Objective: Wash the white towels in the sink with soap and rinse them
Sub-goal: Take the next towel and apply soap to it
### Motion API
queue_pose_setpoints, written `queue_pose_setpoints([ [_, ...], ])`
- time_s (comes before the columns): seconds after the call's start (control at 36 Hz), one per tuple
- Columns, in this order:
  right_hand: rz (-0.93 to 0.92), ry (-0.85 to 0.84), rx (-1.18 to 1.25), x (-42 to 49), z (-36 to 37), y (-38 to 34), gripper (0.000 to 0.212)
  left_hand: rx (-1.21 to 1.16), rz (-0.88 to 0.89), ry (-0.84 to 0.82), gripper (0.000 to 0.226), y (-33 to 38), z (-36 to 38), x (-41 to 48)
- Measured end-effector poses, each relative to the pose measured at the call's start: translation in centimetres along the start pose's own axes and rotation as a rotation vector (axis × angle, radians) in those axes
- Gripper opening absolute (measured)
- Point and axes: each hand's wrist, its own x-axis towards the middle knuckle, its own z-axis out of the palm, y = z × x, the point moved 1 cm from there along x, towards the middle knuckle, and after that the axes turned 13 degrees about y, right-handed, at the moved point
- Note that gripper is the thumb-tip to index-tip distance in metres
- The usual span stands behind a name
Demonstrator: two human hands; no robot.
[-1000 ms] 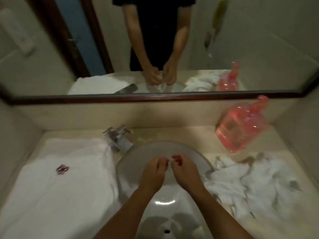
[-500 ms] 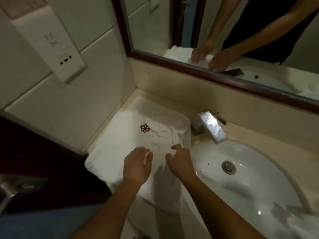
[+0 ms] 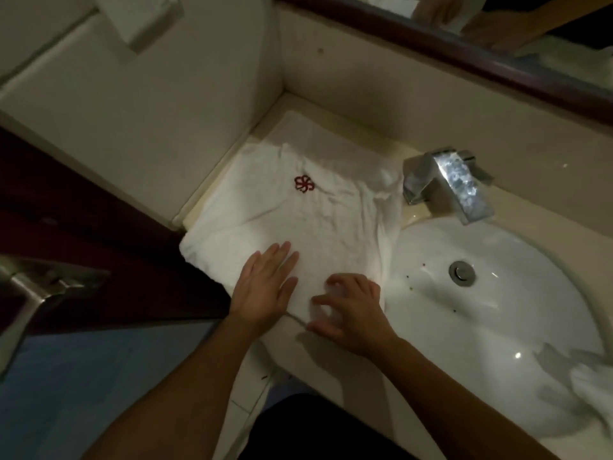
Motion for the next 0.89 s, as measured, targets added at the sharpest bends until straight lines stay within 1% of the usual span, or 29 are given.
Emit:
queue_pose_setpoints([
  [0.08, -0.051, 0.099, 0.008, -0.4, 0.5, -0.1, 0.036, 0.015, 0.023, -0.032, 0.062, -0.1, -0.1, -0.5],
  [0.17, -0.084, 0.152, 0.021, 0.0, 0.6, -0.9, 0.033, -0.012, 0.020, -0.052, 0.065, -0.1, -0.4, -1.0],
  [0.22, 0.031, 0.162, 0.109, 0.4, -0.3, -1.7, 0.035, -0.015, 0.001, -0.034, 0.070, -0.1, -0.8, -1.2],
  [0.25, 0.108, 0.187, 0.179, 0.7, -1.0, -1.9, 0.031, -0.018, -0.012, -0.012, 0.072, -0.3, -0.9, -1.3],
  [0.31, 0.208, 0.248, 0.309, 1.5, -2.4, -2.1, 0.013, -0.028, -0.038, 0.021, 0.074, -0.2, -1.4, -0.8],
  [0.33, 0.237, 0.271, 0.346, 1.9, -3.2, -2.3, 0.009, -0.024, -0.042, 0.041, 0.072, 0.1, -1.5, -0.2],
  [0.39, 0.267, 0.307, 0.402, 2.8, -4.9, -2.5, 0.011, 0.007, -0.074, 0.072, 0.058, 1.4, -2.0, 1.8],
  [0.42, 0.276, 0.331, 0.426, 3.2, -5.9, -2.8, 0.012, 0.024, -0.122, 0.061, 0.048, 2.4, -2.3, 3.1],
  [0.44, 0.291, 0.357, 0.451, 3.5, -6.9, -2.9, 0.014, 0.019, -0.185, 0.033, 0.044, 3.5, -2.6, 4.6],
  [0.47, 0.310, 0.387, 0.476, 3.8, -8.2, -3.0, 0.015, -0.008, -0.228, 0.037, 0.050, 4.5, -3.1, 6.0],
  [0.5, 0.332, 0.423, 0.501, 3.9, -9.5, -2.9, 0.017, -0.071, -0.220, 0.093, 0.062, 5.7, -3.6, 7.3],
  [0.53, 0.346, 0.462, 0.531, 3.9, -10.8, -2.7, 0.017, -0.159, -0.158, 0.172, 0.071, 6.8, -4.0, 8.4],
  [0.56, 0.347, 0.501, 0.561, 3.7, -12.0, -2.3, 0.016, -0.238, -0.065, 0.260, 0.071, 8.0, -4.6, 9.5],
  [0.58, 0.338, 0.525, 0.585, 3.3, -13.2, -1.7, 0.015, -0.298, 0.034, 0.331, 0.064, 9.1, -4.9, 10.4],
  [0.61, 0.326, 0.533, 0.587, 2.9, -14.2, -0.9, 0.020, -0.344, 0.113, 0.385, 0.055, 10.2, -5.0, 11.3],
  [0.67, 0.310, 0.530, 0.504, 1.6, -15.9, 0.8, 0.042, -0.412, 0.201, 0.425, 0.043, 12.5, -5.1, 12.9],
  [0.69, 0.293, 0.544, 0.436, 0.8, -16.6, 1.7, 0.049, -0.441, 0.229, 0.429, 0.041, 13.8, -5.2, 13.4],
  [0.72, 0.272, 0.575, 0.377, -0.1, -17.4, 2.6, 0.050, -0.469, 0.266, 0.428, 0.042, 15.0, -5.1, 13.7],
  [0.78, 0.277, 0.645, 0.372, -2.3, -19.3, 4.4, 0.044, -0.521, 0.359, 0.437, 0.055, 17.8, -4.8, 14.0],
  [0.83, 0.341, 0.675, 0.467, -4.6, -21.1, 5.9, 0.034, -0.594, 0.434, 0.437, 0.063, 20.9, -4.4, 14.3],
  [0.89, 0.414, 0.681, 0.552, -6.7, -22.8, 7.4, 0.017, -0.653, 0.440, 0.374, 0.066, 24.2, -4.1, 14.5],
])
